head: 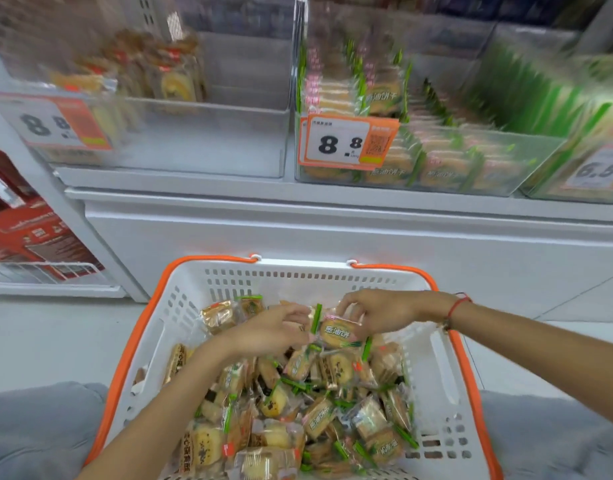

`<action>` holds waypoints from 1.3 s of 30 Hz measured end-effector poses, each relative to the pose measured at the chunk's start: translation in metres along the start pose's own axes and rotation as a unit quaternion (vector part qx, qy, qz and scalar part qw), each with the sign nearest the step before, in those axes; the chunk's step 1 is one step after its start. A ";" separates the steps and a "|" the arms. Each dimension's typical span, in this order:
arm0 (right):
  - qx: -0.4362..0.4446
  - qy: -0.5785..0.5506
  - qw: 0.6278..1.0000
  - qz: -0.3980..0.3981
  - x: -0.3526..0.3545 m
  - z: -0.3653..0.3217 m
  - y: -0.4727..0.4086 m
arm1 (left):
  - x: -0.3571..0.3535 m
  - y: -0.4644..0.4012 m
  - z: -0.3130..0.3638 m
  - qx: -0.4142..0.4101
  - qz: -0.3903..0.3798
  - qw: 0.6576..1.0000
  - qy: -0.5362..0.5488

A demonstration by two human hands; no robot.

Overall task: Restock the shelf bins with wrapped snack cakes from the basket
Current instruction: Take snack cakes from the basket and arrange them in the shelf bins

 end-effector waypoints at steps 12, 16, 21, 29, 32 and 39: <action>0.129 -0.196 0.938 0.255 0.138 -0.038 0.071 | 0.058 0.013 0.121 -0.173 0.232 0.942 0.169; 0.199 -0.208 0.871 0.397 0.186 -0.053 0.104 | 0.100 0.028 0.159 -0.239 0.329 0.894 0.189; 0.217 -0.149 0.762 0.591 0.266 -0.049 0.151 | 0.183 0.067 0.199 -0.334 0.519 0.772 0.150; 0.092 0.066 0.803 0.586 0.343 -0.053 0.099 | 0.209 0.015 0.224 -0.252 0.462 0.850 -0.023; 0.069 0.070 0.848 0.521 0.339 -0.050 0.054 | 0.210 0.014 0.226 -0.270 0.471 0.840 -0.027; 0.048 0.126 0.809 0.573 0.344 -0.049 0.051 | 0.215 0.013 0.223 -0.264 0.485 0.834 -0.012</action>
Point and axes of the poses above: each hand's wrist, its own y-axis away from the middle knuckle, its own x-axis out of the back of the hand, z = x × y, the point moved 10 cm from there along -y, towards the middle knuckle, and after that the axes turned 13 degrees about z, right-handed, at the moved point
